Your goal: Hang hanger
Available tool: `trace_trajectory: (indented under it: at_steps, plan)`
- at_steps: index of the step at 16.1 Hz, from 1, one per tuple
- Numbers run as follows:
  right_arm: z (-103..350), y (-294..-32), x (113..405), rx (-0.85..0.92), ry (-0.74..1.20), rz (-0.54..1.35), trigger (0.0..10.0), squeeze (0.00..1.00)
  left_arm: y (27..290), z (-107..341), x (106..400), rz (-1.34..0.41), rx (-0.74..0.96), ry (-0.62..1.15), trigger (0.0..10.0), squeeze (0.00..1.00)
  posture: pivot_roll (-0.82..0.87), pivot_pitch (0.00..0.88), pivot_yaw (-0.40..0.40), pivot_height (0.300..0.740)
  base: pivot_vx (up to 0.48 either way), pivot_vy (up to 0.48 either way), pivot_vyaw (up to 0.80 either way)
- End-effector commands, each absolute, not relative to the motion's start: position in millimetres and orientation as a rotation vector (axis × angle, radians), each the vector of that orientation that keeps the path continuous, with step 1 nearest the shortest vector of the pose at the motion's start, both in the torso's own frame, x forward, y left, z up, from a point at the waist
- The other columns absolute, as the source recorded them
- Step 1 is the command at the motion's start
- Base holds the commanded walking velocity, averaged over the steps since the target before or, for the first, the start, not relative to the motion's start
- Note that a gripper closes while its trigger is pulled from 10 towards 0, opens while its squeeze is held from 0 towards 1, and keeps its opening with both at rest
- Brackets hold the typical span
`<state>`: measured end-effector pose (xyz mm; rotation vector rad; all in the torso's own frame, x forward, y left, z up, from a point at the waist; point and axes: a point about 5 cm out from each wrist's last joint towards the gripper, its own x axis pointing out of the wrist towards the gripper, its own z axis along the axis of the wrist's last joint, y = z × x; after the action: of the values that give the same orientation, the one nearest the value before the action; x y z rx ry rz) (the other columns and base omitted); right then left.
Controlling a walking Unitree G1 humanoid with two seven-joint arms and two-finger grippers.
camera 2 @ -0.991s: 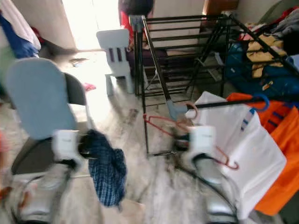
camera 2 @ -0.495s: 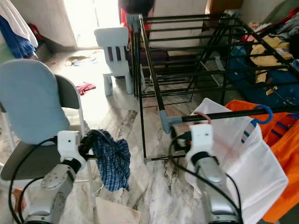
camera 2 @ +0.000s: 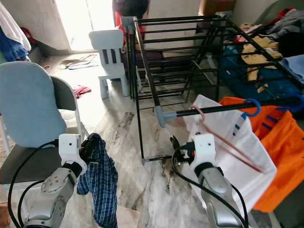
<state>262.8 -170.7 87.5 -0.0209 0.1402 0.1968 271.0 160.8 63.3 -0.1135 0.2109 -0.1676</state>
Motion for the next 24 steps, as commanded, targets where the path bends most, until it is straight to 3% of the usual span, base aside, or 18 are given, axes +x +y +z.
trace_trajectory:
  at_steps: [1,6,16,24]
  plan:
    - [96,-173,262,-0.042,0.111,0.201,10.0,0.00,162,68,272,-0.176,-0.091,0.215,10.0,0.00,-0.13,0.000,0.014,0.740,0.000,0.000,0.00]
    - [106,-188,255,-0.136,0.087,0.179,10.0,0.00,152,67,269,-0.232,-0.065,0.269,10.0,0.00,-0.15,0.000,0.026,0.740,0.000,0.000,0.00]
    - [98,-207,264,-0.154,0.198,0.184,10.0,0.00,147,64,268,-0.254,-0.050,0.308,10.0,0.00,-0.15,0.000,0.016,0.740,0.000,0.000,0.00]
    - [99,-252,273,-0.306,0.295,0.245,10.0,0.00,142,60,264,-0.302,-0.004,0.356,10.0,0.00,-0.15,0.000,0.026,0.740,0.000,0.000,0.00]
